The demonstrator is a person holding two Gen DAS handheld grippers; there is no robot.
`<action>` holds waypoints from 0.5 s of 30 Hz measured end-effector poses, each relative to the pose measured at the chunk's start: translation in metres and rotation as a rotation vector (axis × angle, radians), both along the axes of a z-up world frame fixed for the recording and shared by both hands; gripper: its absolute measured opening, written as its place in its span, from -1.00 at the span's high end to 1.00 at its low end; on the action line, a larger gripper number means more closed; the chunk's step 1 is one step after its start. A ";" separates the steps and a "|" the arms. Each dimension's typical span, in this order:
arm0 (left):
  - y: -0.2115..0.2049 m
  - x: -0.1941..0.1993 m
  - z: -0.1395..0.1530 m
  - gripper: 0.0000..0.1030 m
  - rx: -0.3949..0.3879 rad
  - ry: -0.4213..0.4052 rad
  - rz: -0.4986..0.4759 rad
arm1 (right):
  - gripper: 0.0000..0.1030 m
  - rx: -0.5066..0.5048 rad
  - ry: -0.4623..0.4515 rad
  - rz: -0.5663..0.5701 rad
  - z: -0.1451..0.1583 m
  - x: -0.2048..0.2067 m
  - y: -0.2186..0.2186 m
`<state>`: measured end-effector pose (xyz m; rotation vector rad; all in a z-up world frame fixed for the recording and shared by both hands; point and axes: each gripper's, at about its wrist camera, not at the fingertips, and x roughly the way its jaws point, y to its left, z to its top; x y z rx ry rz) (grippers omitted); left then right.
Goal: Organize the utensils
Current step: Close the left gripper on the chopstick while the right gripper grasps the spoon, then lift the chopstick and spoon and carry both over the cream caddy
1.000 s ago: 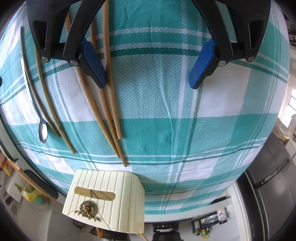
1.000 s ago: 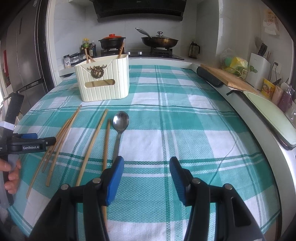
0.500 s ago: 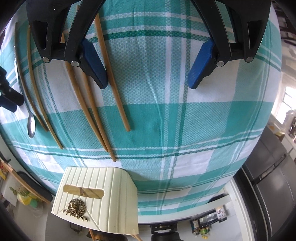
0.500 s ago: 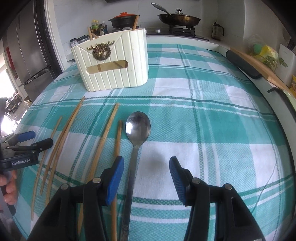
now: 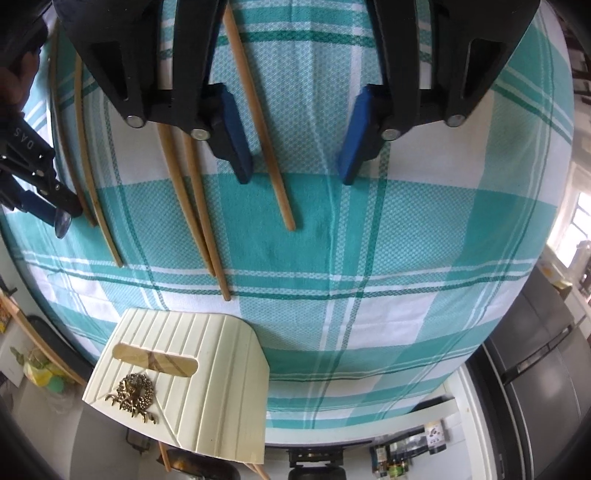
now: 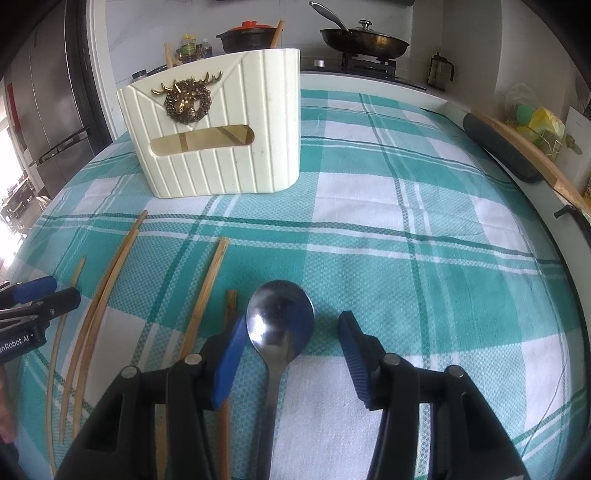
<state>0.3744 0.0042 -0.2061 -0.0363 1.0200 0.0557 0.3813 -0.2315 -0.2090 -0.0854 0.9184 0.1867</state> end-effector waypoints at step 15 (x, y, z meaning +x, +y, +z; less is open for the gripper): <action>0.020 -0.027 0.060 0.92 -0.086 -0.180 -0.006 | 0.30 0.129 -0.184 0.036 0.072 -0.043 -0.027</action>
